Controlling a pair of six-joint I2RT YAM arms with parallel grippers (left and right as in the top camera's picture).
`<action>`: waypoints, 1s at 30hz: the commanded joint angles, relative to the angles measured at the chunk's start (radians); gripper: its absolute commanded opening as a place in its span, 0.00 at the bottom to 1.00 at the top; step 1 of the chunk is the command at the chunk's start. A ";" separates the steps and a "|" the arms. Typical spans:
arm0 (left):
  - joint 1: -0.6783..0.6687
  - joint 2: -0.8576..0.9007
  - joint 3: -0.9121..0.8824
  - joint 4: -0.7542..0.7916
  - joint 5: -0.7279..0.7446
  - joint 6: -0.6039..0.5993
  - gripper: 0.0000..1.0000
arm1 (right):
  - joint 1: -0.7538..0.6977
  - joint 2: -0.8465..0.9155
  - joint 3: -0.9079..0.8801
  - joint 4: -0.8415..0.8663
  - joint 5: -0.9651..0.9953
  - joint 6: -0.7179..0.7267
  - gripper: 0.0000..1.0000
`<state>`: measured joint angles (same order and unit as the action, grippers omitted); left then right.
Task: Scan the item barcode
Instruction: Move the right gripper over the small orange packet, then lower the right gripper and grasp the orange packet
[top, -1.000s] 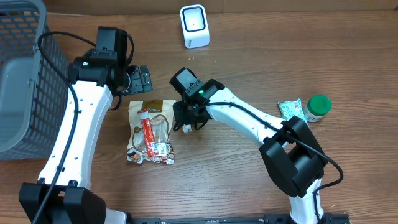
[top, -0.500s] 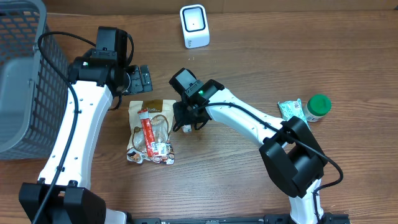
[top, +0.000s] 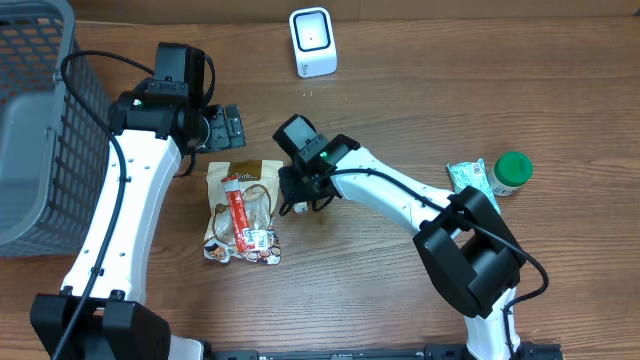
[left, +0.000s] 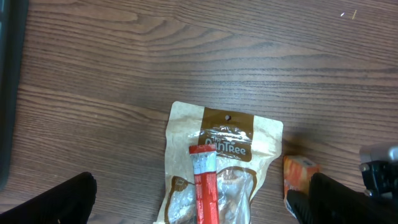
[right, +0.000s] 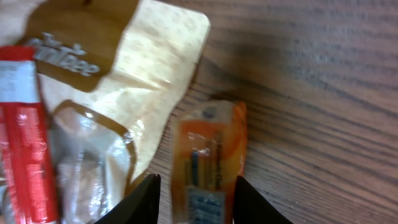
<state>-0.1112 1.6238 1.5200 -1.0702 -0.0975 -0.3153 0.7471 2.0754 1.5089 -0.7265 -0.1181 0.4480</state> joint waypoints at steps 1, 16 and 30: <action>-0.007 0.006 0.018 0.001 0.005 -0.014 1.00 | 0.004 0.013 -0.008 0.007 0.013 0.001 0.31; -0.007 0.006 0.018 0.001 0.005 -0.014 1.00 | -0.060 -0.078 0.046 -0.243 0.394 -0.003 0.26; -0.007 0.006 0.018 0.001 0.005 -0.014 1.00 | -0.057 -0.072 -0.024 -0.222 0.417 0.006 0.25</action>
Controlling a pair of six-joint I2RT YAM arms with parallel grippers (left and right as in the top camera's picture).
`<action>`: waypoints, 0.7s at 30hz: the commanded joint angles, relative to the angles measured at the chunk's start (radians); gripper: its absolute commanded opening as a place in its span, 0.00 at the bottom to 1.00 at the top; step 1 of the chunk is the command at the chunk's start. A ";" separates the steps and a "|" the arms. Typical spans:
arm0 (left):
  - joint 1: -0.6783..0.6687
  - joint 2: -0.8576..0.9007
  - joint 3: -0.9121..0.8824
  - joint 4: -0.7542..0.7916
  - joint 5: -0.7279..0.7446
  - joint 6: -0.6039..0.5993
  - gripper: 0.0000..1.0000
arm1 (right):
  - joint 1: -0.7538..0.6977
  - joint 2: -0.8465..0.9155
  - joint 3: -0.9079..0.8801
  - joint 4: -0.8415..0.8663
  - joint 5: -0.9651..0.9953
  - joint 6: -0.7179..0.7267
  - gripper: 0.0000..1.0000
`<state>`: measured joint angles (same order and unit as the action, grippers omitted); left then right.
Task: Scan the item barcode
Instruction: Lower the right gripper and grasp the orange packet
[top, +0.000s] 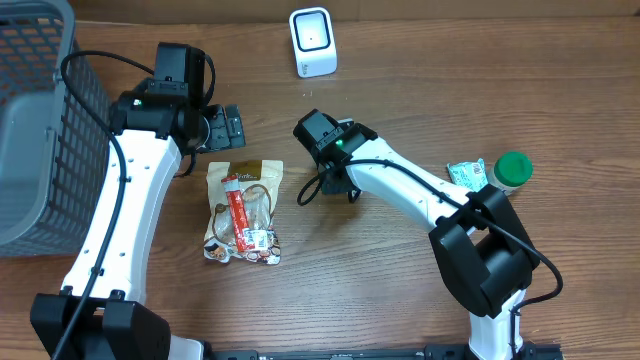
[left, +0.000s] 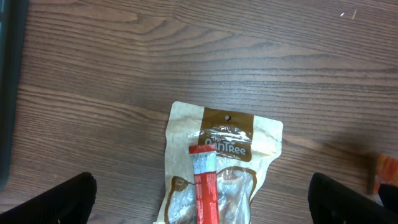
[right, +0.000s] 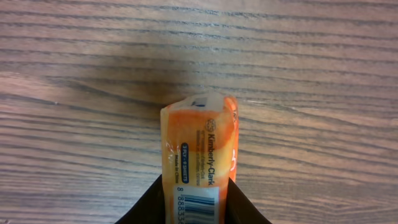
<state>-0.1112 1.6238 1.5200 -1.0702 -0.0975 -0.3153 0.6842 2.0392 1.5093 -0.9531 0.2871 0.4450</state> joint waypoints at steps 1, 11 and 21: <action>-0.007 0.006 0.018 0.001 0.005 -0.014 1.00 | 0.006 -0.036 -0.025 0.005 0.003 0.009 0.25; -0.007 0.006 0.018 0.001 0.005 -0.014 1.00 | 0.006 -0.036 -0.024 0.033 -0.088 0.008 0.35; -0.007 0.006 0.018 0.001 0.005 -0.014 1.00 | -0.008 -0.070 0.019 0.023 -0.204 -0.007 0.36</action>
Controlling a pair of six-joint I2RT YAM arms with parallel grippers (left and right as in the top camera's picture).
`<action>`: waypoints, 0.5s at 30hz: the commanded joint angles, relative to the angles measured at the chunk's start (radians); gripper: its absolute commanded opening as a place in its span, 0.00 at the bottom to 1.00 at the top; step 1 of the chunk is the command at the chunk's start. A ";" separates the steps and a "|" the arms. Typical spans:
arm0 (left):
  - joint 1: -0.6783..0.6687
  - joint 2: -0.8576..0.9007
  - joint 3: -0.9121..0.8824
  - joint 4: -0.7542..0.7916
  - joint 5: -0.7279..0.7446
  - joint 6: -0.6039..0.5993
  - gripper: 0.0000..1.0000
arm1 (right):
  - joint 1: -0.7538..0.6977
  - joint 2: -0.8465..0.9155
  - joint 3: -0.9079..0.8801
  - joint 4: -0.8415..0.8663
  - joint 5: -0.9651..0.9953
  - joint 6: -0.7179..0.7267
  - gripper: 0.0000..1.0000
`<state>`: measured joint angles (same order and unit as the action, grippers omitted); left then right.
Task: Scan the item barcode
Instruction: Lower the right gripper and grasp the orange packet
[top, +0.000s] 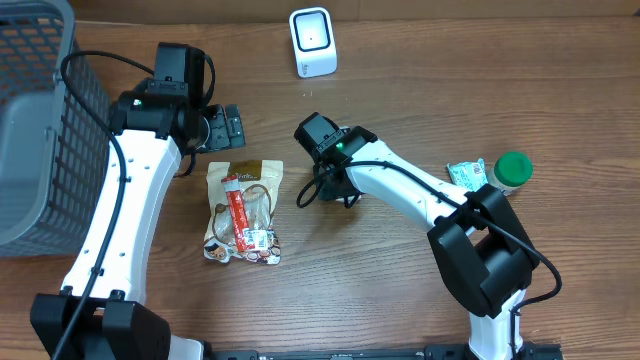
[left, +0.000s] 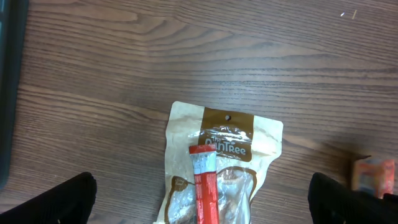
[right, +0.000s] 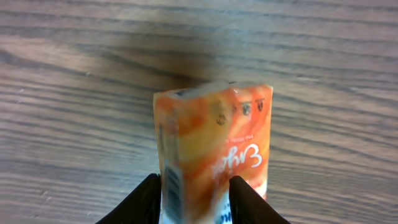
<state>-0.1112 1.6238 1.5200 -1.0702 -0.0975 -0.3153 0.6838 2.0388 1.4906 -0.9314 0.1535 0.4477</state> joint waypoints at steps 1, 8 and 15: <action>-0.007 0.006 0.018 0.001 0.005 -0.014 1.00 | -0.013 -0.080 0.039 0.002 -0.080 -0.010 0.37; -0.007 0.006 0.018 0.001 0.005 -0.014 1.00 | -0.082 -0.107 0.039 -0.009 -0.117 -0.010 0.36; -0.007 0.006 0.018 0.001 0.005 -0.014 1.00 | -0.164 -0.107 0.039 -0.047 -0.156 -0.009 0.39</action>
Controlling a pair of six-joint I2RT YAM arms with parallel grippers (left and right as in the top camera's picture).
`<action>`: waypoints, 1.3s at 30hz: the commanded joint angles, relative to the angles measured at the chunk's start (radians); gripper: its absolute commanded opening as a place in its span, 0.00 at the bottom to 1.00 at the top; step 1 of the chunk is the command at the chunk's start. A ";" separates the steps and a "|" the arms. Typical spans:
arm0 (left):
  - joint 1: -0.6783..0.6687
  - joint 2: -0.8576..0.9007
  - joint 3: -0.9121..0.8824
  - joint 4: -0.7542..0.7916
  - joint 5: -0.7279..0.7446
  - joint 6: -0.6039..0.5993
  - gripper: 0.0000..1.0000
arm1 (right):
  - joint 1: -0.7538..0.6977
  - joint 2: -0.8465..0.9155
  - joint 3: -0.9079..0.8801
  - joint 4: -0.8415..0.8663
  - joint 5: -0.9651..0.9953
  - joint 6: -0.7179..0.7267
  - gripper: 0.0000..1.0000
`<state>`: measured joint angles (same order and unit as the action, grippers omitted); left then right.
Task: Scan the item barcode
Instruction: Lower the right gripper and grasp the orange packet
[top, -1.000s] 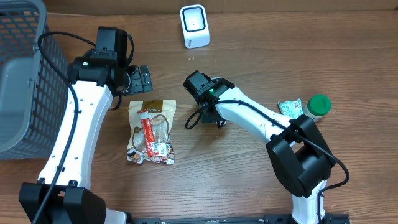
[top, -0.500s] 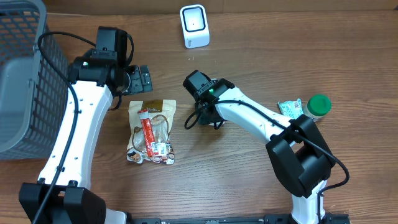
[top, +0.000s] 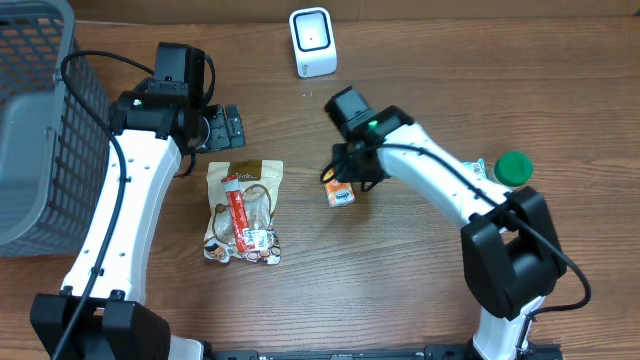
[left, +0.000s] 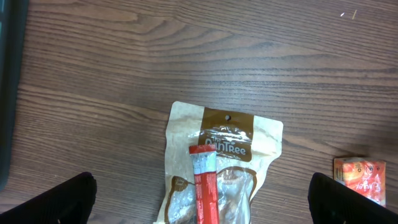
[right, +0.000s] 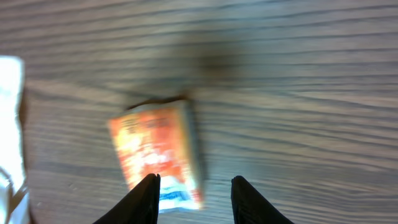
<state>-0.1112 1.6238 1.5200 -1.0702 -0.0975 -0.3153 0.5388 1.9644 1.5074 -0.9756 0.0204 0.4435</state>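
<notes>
An orange tissue pack lies flat on the wooden table, right of the snack pouch; it also shows blurred as the pack and at the edge as the pack. My right gripper hovers just above it, and in its wrist view the right gripper is open, with the pack lying below the fingers and off to the left. The white barcode scanner stands at the table's far edge. My left gripper is open above the pouch.
A tan snack pouch with a red stick on it lies left of the pack. A grey mesh basket stands at the far left. A green-capped bottle and a teal packet lie at the right.
My right gripper held the orange pack, turned on edge; now the pack lies flat on the table, let go, and the gripper is open and farther right. The left arm has not moved.
My right gripper stood open over the orange pack beside the pouch. Then it was shut on the pack, lifted a little to the right. Then the pack was turned in the grip. Now the pack lies flat on the table, free.
</notes>
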 joint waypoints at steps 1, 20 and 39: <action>-0.007 0.006 0.018 0.001 0.005 -0.014 1.00 | -0.023 -0.033 0.022 -0.003 -0.023 -0.005 0.39; -0.007 0.006 0.018 0.001 0.005 -0.014 1.00 | -0.023 -0.027 -0.155 0.205 -0.195 -0.116 0.30; -0.007 0.006 0.018 0.001 0.005 -0.014 1.00 | -0.024 -0.023 -0.165 0.212 -0.185 -0.135 0.27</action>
<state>-0.1112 1.6238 1.5200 -1.0702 -0.0975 -0.3153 0.5121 1.9644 1.3518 -0.7704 -0.1680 0.3187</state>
